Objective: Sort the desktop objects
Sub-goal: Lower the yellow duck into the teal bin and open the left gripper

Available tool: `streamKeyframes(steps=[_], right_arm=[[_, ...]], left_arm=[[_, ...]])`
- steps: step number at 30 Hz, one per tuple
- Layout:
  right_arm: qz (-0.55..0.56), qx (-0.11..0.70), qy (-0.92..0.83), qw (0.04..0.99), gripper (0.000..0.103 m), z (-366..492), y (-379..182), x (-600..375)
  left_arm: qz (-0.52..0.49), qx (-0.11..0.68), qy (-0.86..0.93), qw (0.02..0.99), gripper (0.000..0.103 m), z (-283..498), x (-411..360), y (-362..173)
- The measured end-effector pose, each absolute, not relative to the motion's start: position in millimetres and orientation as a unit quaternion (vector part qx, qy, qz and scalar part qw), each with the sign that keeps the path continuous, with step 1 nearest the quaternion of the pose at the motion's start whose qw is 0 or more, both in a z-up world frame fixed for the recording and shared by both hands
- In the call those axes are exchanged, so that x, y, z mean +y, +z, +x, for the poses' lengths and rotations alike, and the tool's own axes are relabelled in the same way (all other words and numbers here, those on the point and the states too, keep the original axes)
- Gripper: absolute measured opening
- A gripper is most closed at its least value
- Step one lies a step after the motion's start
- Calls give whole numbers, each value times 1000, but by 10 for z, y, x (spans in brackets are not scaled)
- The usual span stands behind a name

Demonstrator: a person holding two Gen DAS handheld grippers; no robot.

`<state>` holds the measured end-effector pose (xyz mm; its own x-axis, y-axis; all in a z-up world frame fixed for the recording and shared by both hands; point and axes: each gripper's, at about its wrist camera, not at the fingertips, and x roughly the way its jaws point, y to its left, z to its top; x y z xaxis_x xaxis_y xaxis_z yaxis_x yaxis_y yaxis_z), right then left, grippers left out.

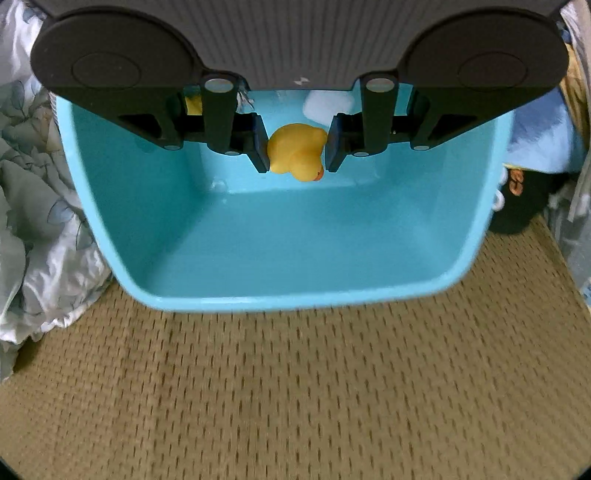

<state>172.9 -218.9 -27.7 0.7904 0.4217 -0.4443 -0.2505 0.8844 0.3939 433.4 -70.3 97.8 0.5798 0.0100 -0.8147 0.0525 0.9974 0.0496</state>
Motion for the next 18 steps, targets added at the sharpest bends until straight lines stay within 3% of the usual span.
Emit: streamKeyframes(steps=[18], right_arm=[[183, 268, 175, 930, 60, 1762, -263, -2278]], left_arm=[[34, 559, -48, 827, 36, 4567, -755, 637]])
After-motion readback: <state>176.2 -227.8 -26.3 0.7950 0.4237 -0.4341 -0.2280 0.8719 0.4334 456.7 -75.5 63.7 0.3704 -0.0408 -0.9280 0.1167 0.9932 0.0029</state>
